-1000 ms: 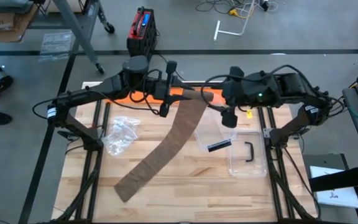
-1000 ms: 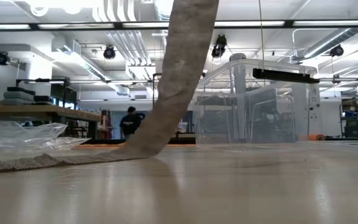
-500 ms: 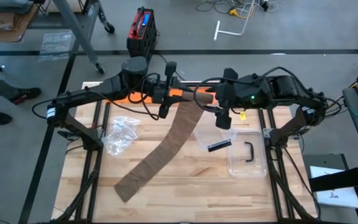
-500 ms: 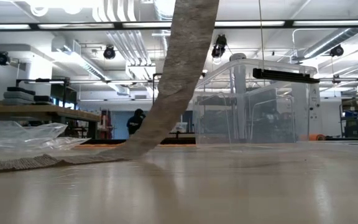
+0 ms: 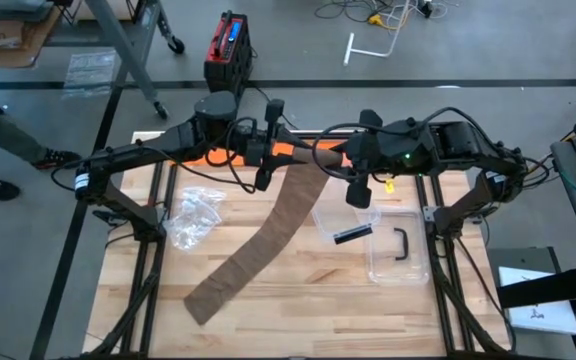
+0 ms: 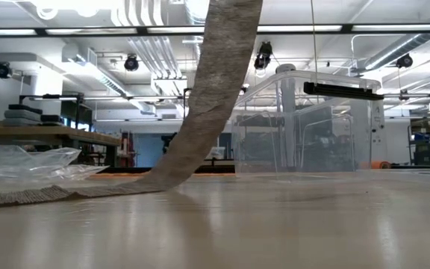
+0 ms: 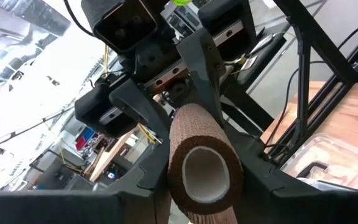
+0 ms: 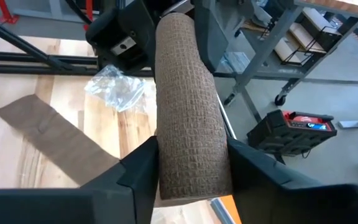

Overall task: Roll bandage
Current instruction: Roll the brown bandage

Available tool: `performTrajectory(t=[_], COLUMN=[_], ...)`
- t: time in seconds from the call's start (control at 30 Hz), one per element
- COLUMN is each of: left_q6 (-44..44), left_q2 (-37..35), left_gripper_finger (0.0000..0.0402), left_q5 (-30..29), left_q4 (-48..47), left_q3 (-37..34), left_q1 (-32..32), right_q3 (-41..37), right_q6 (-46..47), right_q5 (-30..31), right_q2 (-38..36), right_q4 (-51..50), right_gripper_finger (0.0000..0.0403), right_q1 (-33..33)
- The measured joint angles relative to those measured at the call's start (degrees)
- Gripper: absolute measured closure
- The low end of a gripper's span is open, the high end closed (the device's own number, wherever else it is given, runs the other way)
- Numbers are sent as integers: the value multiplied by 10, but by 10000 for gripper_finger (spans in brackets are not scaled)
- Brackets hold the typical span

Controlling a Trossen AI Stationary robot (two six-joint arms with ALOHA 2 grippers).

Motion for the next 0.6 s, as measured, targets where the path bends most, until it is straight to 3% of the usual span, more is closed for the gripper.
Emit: performTrajectory(t=[0.4,0.6], left_q6=[-73,-170], left_q2=[-3,-10], left_gripper_finger=[237,208], left_q5=[0,-20], left_q4=[2,-1], left_q3=[0,0], left_q1=[0,0], right_q3=[0,0], right_q6=[-8,-16], right_q5=[2,22], right_q2=[0,0], right_q4=[5,11], right_gripper_finger=[270,274], right_q1=[0,0])
